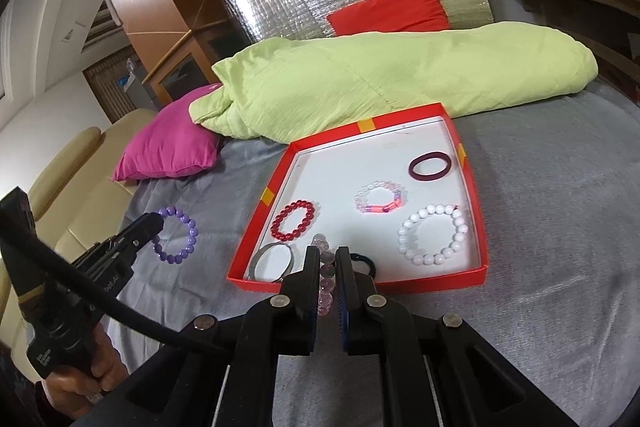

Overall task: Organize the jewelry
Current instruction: 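Carry the purple bracelet in the left tool while the right tool carries the pink-lavender bracelet toward the tray, then lower both bracelets into the red tray and open both tools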

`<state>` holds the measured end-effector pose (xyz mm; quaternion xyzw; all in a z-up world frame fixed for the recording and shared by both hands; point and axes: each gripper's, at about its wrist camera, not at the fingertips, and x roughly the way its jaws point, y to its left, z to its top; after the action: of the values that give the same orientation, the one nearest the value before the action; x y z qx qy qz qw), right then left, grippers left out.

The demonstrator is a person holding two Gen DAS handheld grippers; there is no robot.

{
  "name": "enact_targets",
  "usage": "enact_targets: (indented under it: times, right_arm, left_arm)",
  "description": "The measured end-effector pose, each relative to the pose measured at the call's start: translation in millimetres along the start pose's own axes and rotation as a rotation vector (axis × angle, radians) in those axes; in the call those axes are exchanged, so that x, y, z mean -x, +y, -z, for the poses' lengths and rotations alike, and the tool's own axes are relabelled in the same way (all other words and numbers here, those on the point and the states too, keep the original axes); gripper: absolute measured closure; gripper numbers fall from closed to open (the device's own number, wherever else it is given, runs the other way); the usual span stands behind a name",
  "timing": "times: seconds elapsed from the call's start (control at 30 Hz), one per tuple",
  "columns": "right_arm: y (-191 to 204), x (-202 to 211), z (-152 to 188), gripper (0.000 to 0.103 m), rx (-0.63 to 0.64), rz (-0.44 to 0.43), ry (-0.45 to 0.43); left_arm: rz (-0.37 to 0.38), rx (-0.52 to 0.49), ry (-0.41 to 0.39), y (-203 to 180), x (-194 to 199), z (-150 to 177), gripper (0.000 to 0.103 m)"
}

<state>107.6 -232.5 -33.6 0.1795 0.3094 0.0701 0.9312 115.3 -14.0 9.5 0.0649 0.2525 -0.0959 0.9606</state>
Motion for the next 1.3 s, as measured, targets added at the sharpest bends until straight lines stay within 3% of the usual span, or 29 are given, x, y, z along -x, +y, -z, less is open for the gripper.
enact_targets:
  times: [0.63,1.3]
  right_arm:
    - [-28,-2,-26,0.094,-0.096,-0.013,-0.033]
    - [-37,-58,-55,0.094,-0.127,-0.020,-0.005]
  left_arm:
    - [0.029,-0.039,0.013,-36,-30,-9,0.093]
    - [0.035,-0.032,0.060,-55,-75,-18,0.093]
